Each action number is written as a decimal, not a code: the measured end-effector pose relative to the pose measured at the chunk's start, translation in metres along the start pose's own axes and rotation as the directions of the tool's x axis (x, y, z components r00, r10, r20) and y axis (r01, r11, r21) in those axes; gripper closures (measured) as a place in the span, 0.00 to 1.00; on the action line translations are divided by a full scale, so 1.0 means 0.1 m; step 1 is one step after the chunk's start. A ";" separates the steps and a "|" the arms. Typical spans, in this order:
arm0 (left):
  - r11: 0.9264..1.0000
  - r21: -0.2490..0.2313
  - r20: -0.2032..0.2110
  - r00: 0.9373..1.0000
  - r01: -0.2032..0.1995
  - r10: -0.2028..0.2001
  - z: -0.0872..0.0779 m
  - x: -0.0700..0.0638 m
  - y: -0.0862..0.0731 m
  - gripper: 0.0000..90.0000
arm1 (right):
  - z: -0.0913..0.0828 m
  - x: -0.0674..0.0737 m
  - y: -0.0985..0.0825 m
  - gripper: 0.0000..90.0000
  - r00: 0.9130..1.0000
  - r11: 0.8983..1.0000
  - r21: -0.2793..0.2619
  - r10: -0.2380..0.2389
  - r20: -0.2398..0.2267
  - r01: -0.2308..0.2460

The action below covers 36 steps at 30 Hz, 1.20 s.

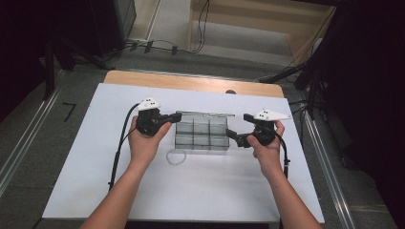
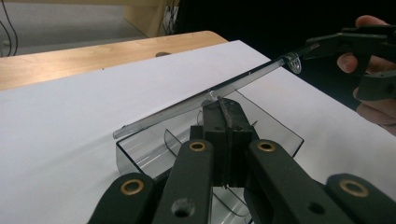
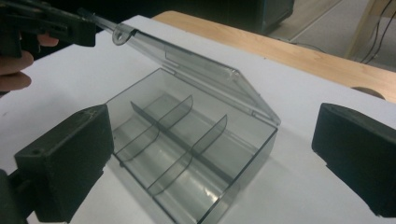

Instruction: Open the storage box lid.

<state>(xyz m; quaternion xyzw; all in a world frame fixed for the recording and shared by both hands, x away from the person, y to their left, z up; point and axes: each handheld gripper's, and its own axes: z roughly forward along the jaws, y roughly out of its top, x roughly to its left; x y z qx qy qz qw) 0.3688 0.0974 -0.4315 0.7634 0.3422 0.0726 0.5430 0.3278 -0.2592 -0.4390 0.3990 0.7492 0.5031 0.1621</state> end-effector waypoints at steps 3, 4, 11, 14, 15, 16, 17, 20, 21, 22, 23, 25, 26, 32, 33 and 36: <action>1.000 -0.004 -0.002 1.000 -0.003 0.003 0.01 0.01 0.03 1.00 | 0.05 -0.06 0.03 0.00 1.000 1.000 -0.018 0.017 -0.009 -0.017; 1.000 -0.008 -0.001 1.000 -0.003 0.003 0.01 0.01 0.03 1.00 | 0.08 -0.07 0.05 0.00 1.000 1.000 -0.018 0.014 -0.003 -0.014; 1.000 -0.023 -0.005 1.000 0.001 -0.001 0.04 0.06 0.07 1.00 | 0.25 -0.22 0.09 0.08 0.998 0.997 -0.049 0.064 0.003 -0.063; 1.000 -0.027 -0.005 1.000 0.006 -0.007 0.05 0.09 0.10 1.00 | 0.30 -0.25 0.12 0.18 0.998 0.997 -0.048 0.068 -0.001 -0.068; 1.000 -0.028 -0.004 1.000 0.007 -0.007 0.05 0.09 0.11 1.00 | 0.33 -0.25 0.13 0.21 0.998 0.997 -0.044 0.062 -0.006 -0.063; 1.000 -0.028 -0.003 1.000 0.008 -0.008 0.06 0.10 0.13 1.00 | 0.35 -0.25 0.15 0.24 0.998 0.997 -0.041 0.060 -0.002 -0.060; 0.999 -0.032 -0.005 1.000 0.011 -0.011 0.06 0.11 0.14 0.99 | 0.36 -0.26 0.16 0.27 0.998 0.998 -0.037 0.059 -0.003 -0.059; 0.999 -0.032 -0.007 1.000 0.009 -0.010 0.08 0.13 0.18 0.99 | 0.40 -0.27 0.21 0.35 0.998 0.997 -0.040 0.059 -0.013 -0.060; 0.999 -0.034 -0.007 1.000 0.009 -0.009 0.08 0.14 0.20 0.99 | 0.41 -0.28 0.22 0.37 0.998 0.997 -0.048 0.059 -0.015 -0.059; 0.999 -0.036 -0.008 1.000 0.013 -0.014 0.09 0.14 0.21 0.99 | 0.42 -0.28 0.24 0.41 0.998 0.997 -0.051 0.062 -0.021 -0.063; 0.999 -0.036 -0.008 1.000 0.007 -0.007 0.09 0.15 0.22 0.99 | 0.43 -0.28 0.27 0.49 0.998 0.996 -0.061 0.056 -0.026 -0.058; 0.999 -0.041 -0.009 1.000 0.003 -0.004 0.08 0.15 0.24 0.99 | 0.44 -0.29 0.28 0.52 0.998 0.996 -0.064 0.055 -0.030 -0.056; 0.999 -0.044 -0.009 1.000 0.002 -0.003 0.08 0.16 0.24 0.97 | 0.44 -0.29 0.29 0.55 0.998 0.996 -0.065 0.056 -0.041 -0.058; 0.999 -0.033 -0.039 0.999 0.005 -0.007 0.02 0.21 0.19 0.81 | 0.47 -0.34 0.32 0.60 0.998 0.996 -0.070 0.060 -0.027 -0.062; 1.000 -0.028 -0.064 0.998 0.014 -0.016 0.02 0.23 0.18 0.75 | 0.48 -0.35 0.33 0.60 0.997 0.995 -0.069 0.066 -0.029 -0.068; 0.999 -0.003 -0.122 0.992 0.041 -0.041 0.08 0.32 0.13 0.59 | 0.50 -0.38 0.37 0.60 0.997 0.995 -0.068 0.066 -0.033 -0.068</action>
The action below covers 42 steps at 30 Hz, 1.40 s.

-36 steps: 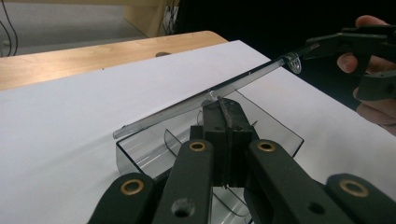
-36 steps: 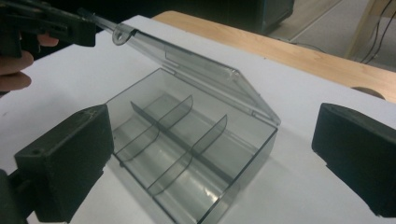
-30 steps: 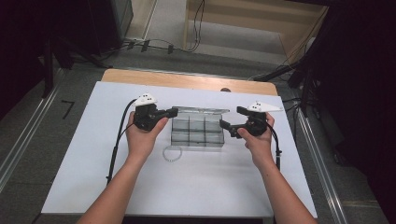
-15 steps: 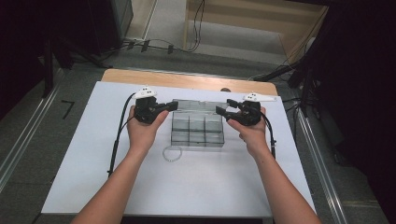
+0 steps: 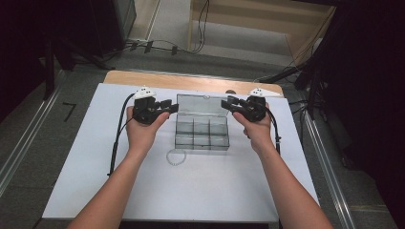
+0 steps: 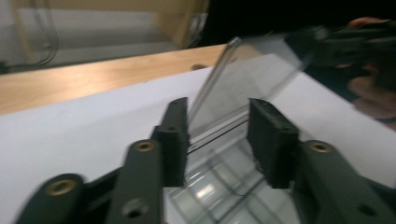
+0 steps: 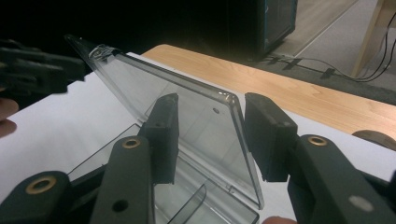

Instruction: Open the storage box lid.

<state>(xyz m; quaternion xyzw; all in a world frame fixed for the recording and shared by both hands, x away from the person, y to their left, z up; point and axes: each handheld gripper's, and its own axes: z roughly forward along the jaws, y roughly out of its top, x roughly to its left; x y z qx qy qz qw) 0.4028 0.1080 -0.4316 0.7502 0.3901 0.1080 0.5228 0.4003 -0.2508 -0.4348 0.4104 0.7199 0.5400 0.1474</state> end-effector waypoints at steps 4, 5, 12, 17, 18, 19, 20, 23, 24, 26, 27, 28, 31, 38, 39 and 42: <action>1.000 0.020 0.016 1.000 -0.005 0.004 0.15 0.08 -0.03 0.49 | 0.03 -0.02 0.05 0.60 1.000 1.000 0.003 0.003 0.002 -0.003; 1.000 0.023 0.006 1.000 -0.009 0.009 0.20 0.09 -0.04 0.47 | 0.04 -0.03 0.06 0.60 1.000 1.000 0.005 0.004 0.004 -0.004; 1.000 0.017 0.049 0.999 0.018 -0.019 0.41 0.18 -0.03 0.48 | 0.13 -0.12 0.03 0.62 0.999 0.999 0.016 0.032 -0.001 -0.032; 0.997 0.040 0.077 0.995 0.064 -0.067 0.55 0.23 -0.08 0.57 | 0.21 -0.20 -0.06 0.62 0.998 0.998 0.031 0.063 -0.003 -0.063; 0.996 0.045 0.081 0.994 0.072 -0.075 0.57 0.24 -0.10 0.58 | 0.23 -0.21 -0.08 0.62 0.997 0.997 0.029 0.074 -0.008 -0.073; 0.996 0.049 0.081 0.994 0.074 -0.078 0.59 0.25 -0.11 0.59 | 0.24 -0.23 -0.09 0.62 0.997 0.996 0.027 0.080 -0.012 -0.080; 0.996 0.057 0.082 0.994 0.073 -0.078 0.61 0.26 -0.13 0.60 | 0.26 -0.24 -0.11 0.62 0.996 0.996 0.025 0.086 -0.014 -0.086; 0.995 0.059 0.085 0.993 0.076 -0.081 0.64 0.28 -0.16 0.64 | 0.30 -0.27 -0.16 0.62 0.994 0.994 0.026 0.103 -0.020 -0.103; 0.995 0.058 0.085 0.993 0.076 -0.080 0.64 0.28 -0.16 0.66 | 0.31 -0.28 -0.17 0.63 0.994 0.994 0.027 0.106 -0.021 -0.105; 0.995 0.049 0.086 0.992 0.087 -0.091 0.65 0.30 -0.17 0.69 | 0.34 -0.30 -0.21 0.65 0.994 0.994 0.031 0.110 -0.020 -0.109; 0.995 0.048 0.088 0.992 0.088 -0.092 0.66 0.31 -0.17 0.70 | 0.35 -0.31 -0.24 0.66 0.993 0.993 0.032 0.117 -0.022 -0.116; 0.995 0.043 0.087 0.992 0.093 -0.096 0.66 0.31 -0.17 0.71 | 0.36 -0.32 -0.26 0.66 0.992 0.992 0.035 0.120 -0.023 -0.120; 0.994 0.041 0.086 0.991 0.102 -0.106 0.68 0.33 -0.19 0.73 | 0.39 -0.34 -0.31 0.67 0.991 0.991 0.036 0.132 -0.019 -0.131; 0.992 0.052 0.067 0.991 0.111 -0.115 0.73 0.36 -0.22 0.76 | 0.48 -0.37 -0.43 0.70 0.985 0.984 0.047 0.170 0.011 -0.171; 0.992 0.052 0.063 0.991 0.118 -0.121 0.74 0.36 -0.22 0.77 | 0.49 -0.39 -0.44 0.70 0.983 0.982 0.041 0.185 0.006 -0.185; 0.990 0.063 0.062 0.990 0.127 -0.131 0.76 0.38 -0.24 0.78 | 0.51 -0.44 -0.48 0.70 0.973 0.973 0.033 0.227 -0.025 -0.227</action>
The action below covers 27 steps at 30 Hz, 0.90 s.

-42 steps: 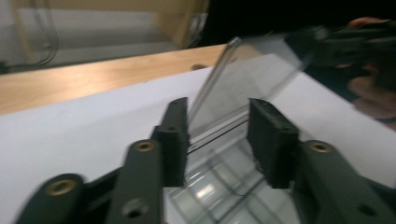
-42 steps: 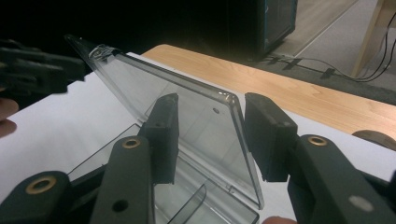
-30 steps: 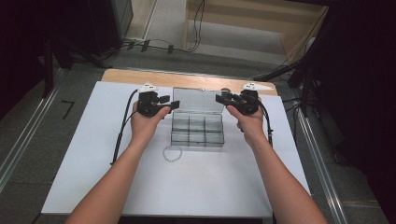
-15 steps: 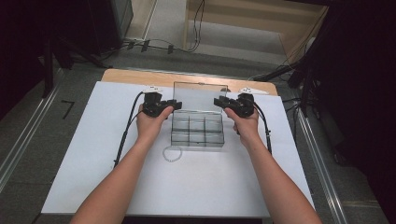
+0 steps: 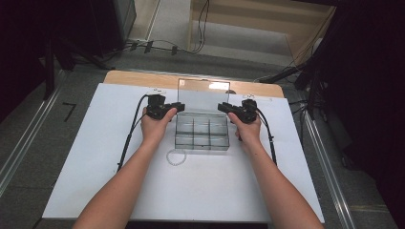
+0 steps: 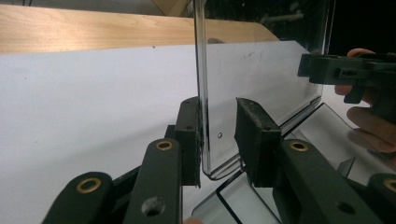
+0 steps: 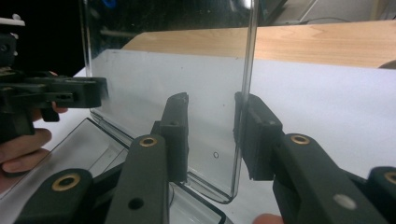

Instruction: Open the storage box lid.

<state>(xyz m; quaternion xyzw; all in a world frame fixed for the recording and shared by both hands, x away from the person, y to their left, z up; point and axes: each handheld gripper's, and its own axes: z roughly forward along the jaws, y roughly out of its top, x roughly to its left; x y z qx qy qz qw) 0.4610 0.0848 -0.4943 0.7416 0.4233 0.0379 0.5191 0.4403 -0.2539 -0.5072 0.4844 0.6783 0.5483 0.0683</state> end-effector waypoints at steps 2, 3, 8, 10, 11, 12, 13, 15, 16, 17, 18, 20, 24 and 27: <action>1.000 0.001 0.010 1.000 0.015 -0.015 0.01 0.02 -0.01 0.77 | 0.02 -0.01 -0.01 0.69 1.000 1.000 0.000 0.003 0.000 -0.003; 1.000 0.001 0.016 1.000 0.023 -0.023 0.02 0.03 -0.01 0.77 | 0.02 -0.02 -0.02 0.69 1.000 1.000 0.003 0.005 -0.001 -0.005; 0.999 0.008 0.025 0.999 0.040 -0.040 0.04 0.07 -0.03 0.74 | 0.06 -0.05 -0.04 0.64 1.000 1.000 0.011 0.010 -0.002 -0.010; 0.999 0.010 0.028 0.998 0.052 -0.053 0.05 0.09 -0.04 0.73 | 0.08 -0.06 -0.06 0.62 1.000 1.000 0.018 0.006 -0.001 -0.006; 0.998 0.013 0.031 0.998 0.055 -0.056 0.06 0.09 -0.04 0.72 | 0.08 -0.07 -0.07 0.61 1.000 1.000 0.022 0.015 -0.001 -0.015; 0.998 0.014 0.033 0.997 0.063 -0.063 0.06 0.10 -0.04 0.72 | 0.09 -0.07 -0.07 0.61 1.000 1.000 0.022 0.018 -0.002 -0.018; 0.997 0.013 0.033 0.997 0.071 -0.071 0.06 0.11 -0.05 0.71 | 0.10 -0.09 -0.08 0.60 1.000 1.000 0.020 0.020 -0.006 -0.020; 0.997 0.016 0.033 0.997 0.071 -0.072 0.06 0.11 -0.05 0.71 | 0.10 -0.09 -0.08 0.60 1.000 0.999 0.024 0.025 -0.004 -0.025; 0.997 0.018 0.030 0.997 0.070 -0.071 0.07 0.11 -0.05 0.70 | 0.10 -0.09 -0.08 0.59 1.000 0.999 0.025 0.024 -0.001 -0.024; 0.997 0.019 0.028 0.997 0.074 -0.074 0.07 0.11 -0.05 0.70 | 0.10 -0.09 -0.09 0.58 1.000 0.999 0.028 0.023 0.001 -0.023; 0.997 0.020 0.025 0.997 0.077 -0.078 0.07 0.11 -0.05 0.69 | 0.10 -0.09 -0.09 0.58 1.000 0.999 0.033 0.029 0.001 -0.029; 0.996 0.024 0.026 0.996 0.084 -0.085 0.07 0.12 -0.05 0.68 | 0.11 -0.09 -0.09 0.57 0.999 0.999 0.041 0.036 0.001 -0.036; 0.995 0.031 0.019 0.995 0.098 -0.098 0.08 0.13 -0.06 0.66 | 0.11 -0.10 -0.10 0.54 0.999 0.998 0.051 0.044 0.007 -0.044; 0.995 0.033 0.019 0.995 0.097 -0.098 0.08 0.13 -0.06 0.65 | 0.11 -0.10 -0.10 0.53 0.999 0.997 0.058 0.051 0.011 -0.052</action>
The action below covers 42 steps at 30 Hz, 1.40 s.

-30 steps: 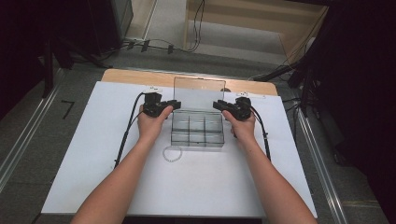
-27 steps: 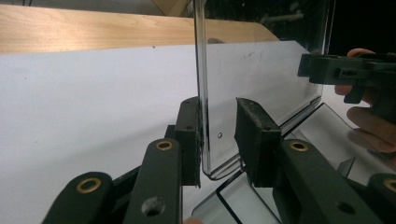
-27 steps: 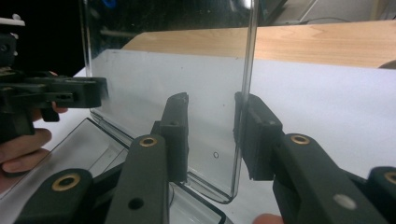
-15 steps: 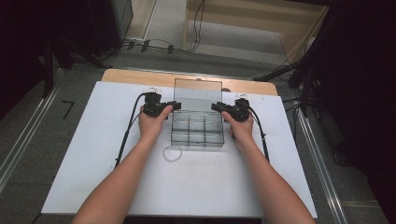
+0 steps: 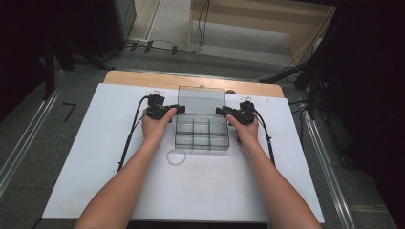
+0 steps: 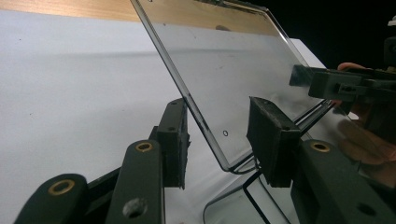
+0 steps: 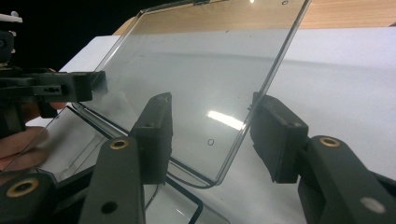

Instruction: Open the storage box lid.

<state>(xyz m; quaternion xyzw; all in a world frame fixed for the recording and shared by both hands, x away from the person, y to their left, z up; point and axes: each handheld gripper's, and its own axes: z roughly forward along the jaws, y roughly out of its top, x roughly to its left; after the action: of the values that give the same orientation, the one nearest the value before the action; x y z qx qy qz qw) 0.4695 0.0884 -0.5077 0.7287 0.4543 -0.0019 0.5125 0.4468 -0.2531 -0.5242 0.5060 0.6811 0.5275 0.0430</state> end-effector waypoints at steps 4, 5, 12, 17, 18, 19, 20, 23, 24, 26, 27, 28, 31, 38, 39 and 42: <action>1.000 0.003 -0.003 1.000 0.001 -0.001 0.00 0.00 0.00 0.64 | 0.00 -0.01 0.00 0.52 1.000 1.000 0.006 0.008 -0.003 -0.008; 1.000 0.003 -0.003 1.000 0.002 -0.002 0.00 0.00 0.00 0.64 | 0.00 -0.01 0.00 0.52 1.000 1.000 0.007 0.008 -0.003 -0.008; 1.000 0.012 -0.014 1.000 -0.004 0.004 0.01 -0.02 -0.01 0.60 | 0.01 0.01 -0.01 0.47 1.000 1.000 0.024 0.011 0.003 -0.011; 1.000 0.014 -0.037 0.999 -0.018 0.018 0.00 -0.03 0.00 0.56 | 0.01 0.02 -0.01 0.44 1.000 0.999 0.029 0.014 0.014 -0.015; 1.000 0.016 -0.038 0.999 -0.025 0.025 0.00 -0.03 0.00 0.54 | 0.01 0.02 0.00 0.40 1.000 0.999 0.032 0.019 0.023 -0.020; 1.000 0.016 -0.036 0.999 -0.026 0.027 0.00 -0.04 0.00 0.53 | 0.01 0.01 0.00 0.37 0.999 0.999 0.036 0.034 0.032 -0.035; 1.000 0.014 -0.035 0.999 -0.026 0.026 0.00 -0.04 0.00 0.51 | 0.00 0.00 0.00 0.37 0.999 0.998 0.038 0.044 0.031 -0.045; 1.000 0.010 -0.033 0.999 -0.027 0.027 -0.02 -0.05 0.01 0.45 | -0.01 0.01 0.00 0.37 0.999 0.999 0.039 0.029 0.030 -0.030; 1.000 0.009 -0.029 0.999 -0.030 0.030 -0.03 -0.06 0.02 0.43 | -0.02 0.02 0.00 0.36 0.999 0.999 0.035 0.019 0.042 -0.020; 0.999 0.003 -0.028 0.999 -0.044 0.044 -0.04 -0.08 0.02 0.38 | -0.05 0.03 0.00 0.33 0.998 1.000 0.021 0.003 0.062 -0.004; 0.998 0.003 -0.035 0.998 -0.060 0.060 -0.05 -0.10 0.03 0.35 | -0.06 0.04 -0.01 0.31 0.998 1.000 0.014 -0.002 0.068 0.001; 0.997 0.003 -0.048 0.996 -0.079 0.079 -0.06 -0.12 0.03 0.30 | -0.06 0.05 -0.01 0.29 0.997 1.000 0.013 -0.006 0.076 0.005; 0.992 -0.003 -0.059 0.990 -0.128 0.128 -0.11 -0.20 0.04 0.21 | -0.10 0.11 -0.02 0.21 0.993 0.999 0.013 -0.047 0.107 0.046; 0.986 -0.034 -0.022 0.987 -0.162 0.161 -0.25 -0.33 0.04 0.10 | -0.28 0.19 -0.01 0.09 0.991 0.996 -0.014 -0.081 0.111 0.083; 0.986 -0.039 -0.020 0.986 -0.164 0.164 -0.28 -0.34 0.04 0.09 | -0.31 0.20 -0.01 0.08 0.990 0.996 -0.017 -0.091 0.110 0.093; 0.986 -0.052 0.001 0.987 -0.159 0.159 -0.34 -0.39 0.02 0.06 | -0.38 0.24 -0.03 0.06 0.987 0.993 -0.005 -0.113 0.118 0.115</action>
<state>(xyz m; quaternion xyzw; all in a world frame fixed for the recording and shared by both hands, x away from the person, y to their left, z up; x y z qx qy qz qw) 0.4322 0.0882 -0.4715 0.7489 0.3934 0.0490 0.5310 0.4107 -0.2608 -0.4978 0.4961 0.7021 0.4976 0.1160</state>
